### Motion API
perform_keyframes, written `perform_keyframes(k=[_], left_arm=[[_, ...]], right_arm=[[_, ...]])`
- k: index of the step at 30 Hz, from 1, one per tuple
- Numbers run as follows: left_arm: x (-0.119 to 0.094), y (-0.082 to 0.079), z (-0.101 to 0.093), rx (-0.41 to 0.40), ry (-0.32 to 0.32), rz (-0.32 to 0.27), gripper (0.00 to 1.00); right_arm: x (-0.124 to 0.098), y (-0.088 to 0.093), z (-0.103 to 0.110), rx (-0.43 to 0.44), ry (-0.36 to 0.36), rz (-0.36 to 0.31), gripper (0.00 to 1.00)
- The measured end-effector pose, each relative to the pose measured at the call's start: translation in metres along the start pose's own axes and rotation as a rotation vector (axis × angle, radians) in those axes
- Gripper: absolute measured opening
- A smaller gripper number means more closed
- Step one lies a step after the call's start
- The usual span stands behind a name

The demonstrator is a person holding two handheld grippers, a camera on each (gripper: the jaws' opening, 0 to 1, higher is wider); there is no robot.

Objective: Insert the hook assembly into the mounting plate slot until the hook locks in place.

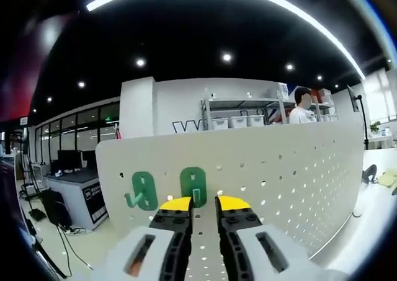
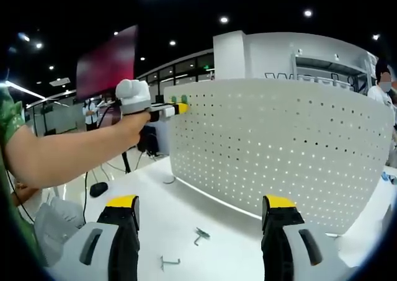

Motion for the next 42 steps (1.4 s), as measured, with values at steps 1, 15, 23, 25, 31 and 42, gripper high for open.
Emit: perform_keyframes(k=[1, 15, 23, 25, 31, 42], left_arm=[[0.0, 0.0, 0.0, 0.0, -0.002, -0.001, 0.2], [-0.009, -0.004, -0.002, -0.036, 0.025, -0.004, 0.29], [-0.019, -0.008, -0.006, -0.053, 0.063, 0.005, 0.38], [-0.021, -0.008, -0.007, -0.054, 0.073, 0.01, 0.4], [-0.027, -0.007, -0.013, -0.075, 0.114, 0.032, 0.45], [-0.044, -0.001, -0.023, -0.085, 0.182, 0.068, 0.48]], right_arm=[[0.0, 0.0, 0.0, -0.001, 0.0, -0.001, 0.83], [0.001, -0.003, 0.006, -0.011, -0.014, -0.005, 0.82], [0.001, -0.004, 0.01, -0.013, -0.021, -0.006, 0.82], [0.002, -0.004, 0.012, -0.014, -0.025, -0.007, 0.82], [0.001, -0.006, 0.014, -0.02, -0.029, -0.007, 0.82], [-0.002, -0.006, 0.02, -0.023, -0.034, -0.009, 0.82]])
Point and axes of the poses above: the point that each gripper's makers call its tool centre point, and the gripper's own axes: x roughly forward along the fingers, z roughly to its left, y roughly out of its underside, the point moved 7 cm from there along -x, roughly backward along the fingers, and after that the axes turned 11 degrees about -z, right-handed, at the moved point
